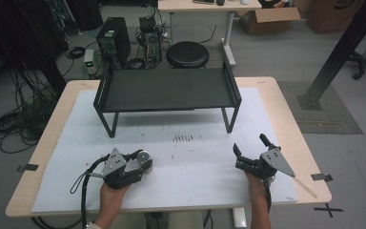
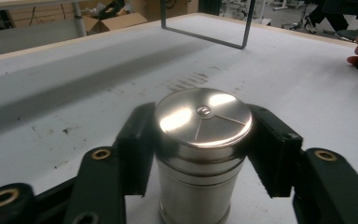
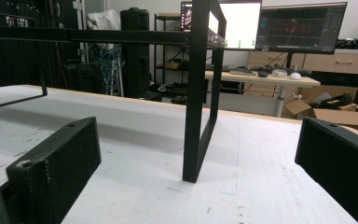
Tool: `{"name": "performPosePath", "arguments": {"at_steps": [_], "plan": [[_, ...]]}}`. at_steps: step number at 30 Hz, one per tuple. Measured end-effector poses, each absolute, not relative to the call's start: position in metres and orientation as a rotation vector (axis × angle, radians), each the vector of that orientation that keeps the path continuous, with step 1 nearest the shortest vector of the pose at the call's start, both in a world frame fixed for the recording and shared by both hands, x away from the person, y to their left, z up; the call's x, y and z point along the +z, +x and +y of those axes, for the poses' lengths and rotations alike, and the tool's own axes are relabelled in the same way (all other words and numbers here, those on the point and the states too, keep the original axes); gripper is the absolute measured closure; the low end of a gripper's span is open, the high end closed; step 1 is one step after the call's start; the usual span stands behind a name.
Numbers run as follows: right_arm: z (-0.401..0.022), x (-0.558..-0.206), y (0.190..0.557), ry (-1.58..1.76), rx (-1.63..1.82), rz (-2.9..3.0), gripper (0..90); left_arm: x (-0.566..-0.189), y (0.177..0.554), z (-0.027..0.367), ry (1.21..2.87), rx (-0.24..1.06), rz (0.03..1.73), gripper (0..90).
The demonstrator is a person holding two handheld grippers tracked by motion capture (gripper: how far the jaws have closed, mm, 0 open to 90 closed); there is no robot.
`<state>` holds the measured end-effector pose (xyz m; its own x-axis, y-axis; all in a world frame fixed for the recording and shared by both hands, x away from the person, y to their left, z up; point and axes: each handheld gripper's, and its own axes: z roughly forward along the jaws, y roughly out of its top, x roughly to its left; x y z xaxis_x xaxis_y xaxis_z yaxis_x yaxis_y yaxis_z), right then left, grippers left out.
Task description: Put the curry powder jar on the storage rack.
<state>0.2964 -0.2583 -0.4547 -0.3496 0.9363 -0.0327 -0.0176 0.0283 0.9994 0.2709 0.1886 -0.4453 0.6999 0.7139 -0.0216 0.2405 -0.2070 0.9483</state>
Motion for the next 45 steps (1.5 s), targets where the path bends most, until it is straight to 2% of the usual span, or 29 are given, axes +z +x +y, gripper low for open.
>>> {"name": "performPosePath", "arguments": {"at_steps": [15,45], "plan": [[-0.258,-0.455,0.296,0.986,1.450,1.471,0.0,-0.443,0.271,0.191,1.754,0.524,0.755,48.7],[-0.259,-0.455,0.296,0.986,1.451,1.469,0.0,-0.378,0.274,0.218,1.604,0.545,0.744,48.7]]}}
